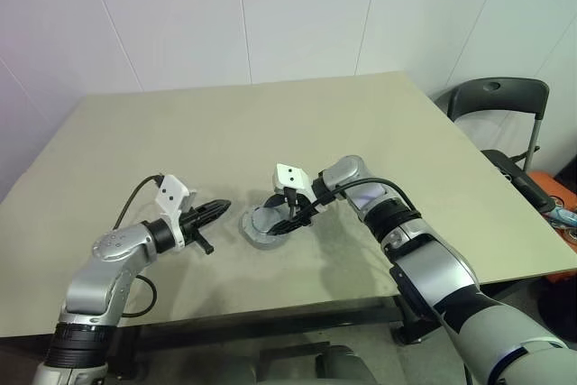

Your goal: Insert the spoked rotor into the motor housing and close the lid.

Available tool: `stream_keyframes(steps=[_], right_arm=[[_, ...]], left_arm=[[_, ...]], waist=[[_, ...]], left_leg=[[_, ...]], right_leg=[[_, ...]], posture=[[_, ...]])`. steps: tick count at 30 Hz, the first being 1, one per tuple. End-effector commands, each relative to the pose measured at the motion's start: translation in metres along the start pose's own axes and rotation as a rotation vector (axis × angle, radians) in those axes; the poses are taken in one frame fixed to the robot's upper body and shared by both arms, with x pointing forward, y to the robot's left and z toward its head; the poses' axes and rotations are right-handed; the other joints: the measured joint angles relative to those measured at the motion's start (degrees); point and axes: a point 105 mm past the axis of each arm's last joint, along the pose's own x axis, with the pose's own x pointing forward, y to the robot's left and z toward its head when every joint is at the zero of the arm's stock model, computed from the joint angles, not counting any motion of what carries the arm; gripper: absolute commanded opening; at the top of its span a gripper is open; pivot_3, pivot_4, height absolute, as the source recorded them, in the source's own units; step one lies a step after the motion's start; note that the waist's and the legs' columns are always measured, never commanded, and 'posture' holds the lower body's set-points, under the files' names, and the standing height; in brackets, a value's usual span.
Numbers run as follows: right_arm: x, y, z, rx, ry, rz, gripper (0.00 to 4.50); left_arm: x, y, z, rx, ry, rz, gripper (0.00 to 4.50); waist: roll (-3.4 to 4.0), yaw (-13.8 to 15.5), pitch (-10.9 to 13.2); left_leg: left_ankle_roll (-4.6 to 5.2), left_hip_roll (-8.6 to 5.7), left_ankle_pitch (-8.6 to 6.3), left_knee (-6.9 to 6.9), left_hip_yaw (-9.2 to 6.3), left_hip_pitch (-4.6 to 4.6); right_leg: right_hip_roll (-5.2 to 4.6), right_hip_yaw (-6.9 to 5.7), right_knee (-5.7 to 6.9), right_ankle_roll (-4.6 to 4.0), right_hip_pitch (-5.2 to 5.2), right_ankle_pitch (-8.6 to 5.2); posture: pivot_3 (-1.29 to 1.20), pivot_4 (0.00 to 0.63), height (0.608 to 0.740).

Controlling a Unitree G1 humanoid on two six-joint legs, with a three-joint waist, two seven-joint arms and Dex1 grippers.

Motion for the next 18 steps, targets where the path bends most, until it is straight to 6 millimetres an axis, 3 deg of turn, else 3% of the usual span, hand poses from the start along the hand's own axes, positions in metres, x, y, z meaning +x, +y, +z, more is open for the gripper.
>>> stream_keyframes(steps=[1, 6, 10, 18], right_arm=[[-0.011, -0.007, 0.002, -0.03, 0.027, -0.028, 3.12], [-0.011, -0.007, -0.001, -0.043, 0.049, -0.028, 3.12], [-0.013, -0.007, 0.018, -0.021, -0.024, -0.001, 3.12], [-0.01, -0.008, 0.0, -0.057, 0.066, -0.018, 3.12]], left_arm=[[-0.002, 0.0, 0.01, 0.025, -0.024, -0.015, 0.0], [0.001, -0.004, 0.004, 0.026, -0.004, -0.029, 0.0], [-0.001, -0.003, 0.004, 0.027, -0.004, -0.026, 0.0], [-0.001, -0.004, 0.003, 0.027, -0.006, -0.025, 0.0]], waist=[[0.0, 0.0, 0.0], [0.0, 0.0, 0.0], [0.0, 0.0, 0.0], [0.0, -0.1, 0.0]], left_leg=[[0.0, 0.0, 0.0, 0.0, 0.0, 0.0], [0.0, 0.0, 0.0, 0.01, 0.0, 0.01], [0.0, 0.0, 0.0, 0.01, 0.0, -0.01], [0.0, 0.01, 0.0, 0.0, -0.02, -0.19]], right_leg=[[0.0, 0.0, 0.0, 0.0, 0.0, 0.0], [0.0, 0.0, 0.0, 0.0, 0.02, 0.0], [0.0, -0.01, 0.0, 0.0, 0.01, 0.0], [0.01, -0.01, 0.02, -0.01, -0.2, 0.01]], posture=[[0.0, 0.0, 0.74], [0.0, 0.0, 0.74], [0.0, 0.0, 0.74], [0.0, 0.0, 0.74]])
